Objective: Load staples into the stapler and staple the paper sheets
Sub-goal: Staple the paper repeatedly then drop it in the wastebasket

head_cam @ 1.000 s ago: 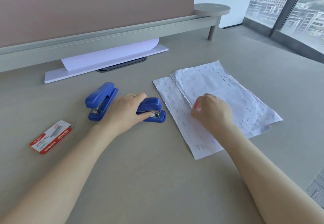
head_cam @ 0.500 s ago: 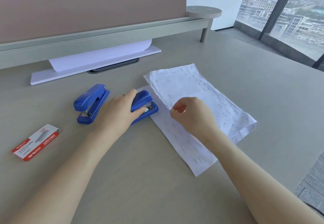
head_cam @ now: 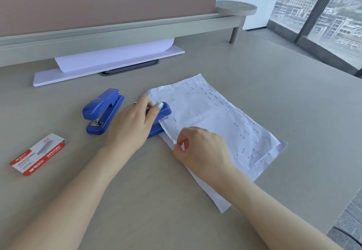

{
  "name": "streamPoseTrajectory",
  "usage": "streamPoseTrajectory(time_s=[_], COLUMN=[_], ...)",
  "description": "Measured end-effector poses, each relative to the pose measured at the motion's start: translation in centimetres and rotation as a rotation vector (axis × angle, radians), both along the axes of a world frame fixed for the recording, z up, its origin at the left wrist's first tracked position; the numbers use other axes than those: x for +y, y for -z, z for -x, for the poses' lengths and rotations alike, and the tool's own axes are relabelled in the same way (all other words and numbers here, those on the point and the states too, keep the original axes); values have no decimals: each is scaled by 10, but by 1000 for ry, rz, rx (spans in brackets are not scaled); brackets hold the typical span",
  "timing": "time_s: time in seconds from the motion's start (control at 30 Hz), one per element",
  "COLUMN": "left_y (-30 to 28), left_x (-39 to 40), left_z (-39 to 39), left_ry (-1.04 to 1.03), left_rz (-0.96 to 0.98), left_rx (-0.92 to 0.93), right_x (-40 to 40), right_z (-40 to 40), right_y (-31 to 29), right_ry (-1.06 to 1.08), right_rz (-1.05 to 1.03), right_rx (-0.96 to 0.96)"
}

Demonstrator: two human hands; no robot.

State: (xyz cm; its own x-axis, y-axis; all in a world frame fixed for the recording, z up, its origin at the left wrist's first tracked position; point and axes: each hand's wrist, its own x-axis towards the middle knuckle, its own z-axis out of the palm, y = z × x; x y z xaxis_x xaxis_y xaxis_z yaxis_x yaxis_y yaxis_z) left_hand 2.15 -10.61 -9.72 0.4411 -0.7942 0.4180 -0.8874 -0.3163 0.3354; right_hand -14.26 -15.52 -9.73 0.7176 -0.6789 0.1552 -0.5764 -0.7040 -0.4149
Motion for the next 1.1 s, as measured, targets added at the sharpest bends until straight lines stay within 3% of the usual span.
streamPoseTrajectory(time_s=[0.07, 0.2, 0.37, 0.5, 0.63, 0.77, 0.93, 1.1], left_y=[-5, -10, -12, -9, -9, -9, -3, -2], left_x=[2, -12, -23, -24, -24, -24, -24, -27], left_z=[4, -2, -2, -4, -4, -6, -6, -8], left_ry=[55, -182, -191, -174, -189, -224, -204, -182], left_rz=[39, 42, -4, -27, -74, -132, -165, -219], left_rx=[47, 277, 266, 281, 288, 218, 124, 69], right_x=[1, 1, 2, -17, -51, -63, -67, -67], right_z=[0, -1, 0, -6, -38, -87, -103, -99], right_y=[2, 5, 2, -18, -34, -39, -19, -7], right_ry=[4, 13, 4, 94, 169, 54, 6, -33], right_rz=[-7, -13, -28, -81, -296, -415, -232, -63], right_rx=[2, 13, 32, -120, -269, -273, -17, -12])
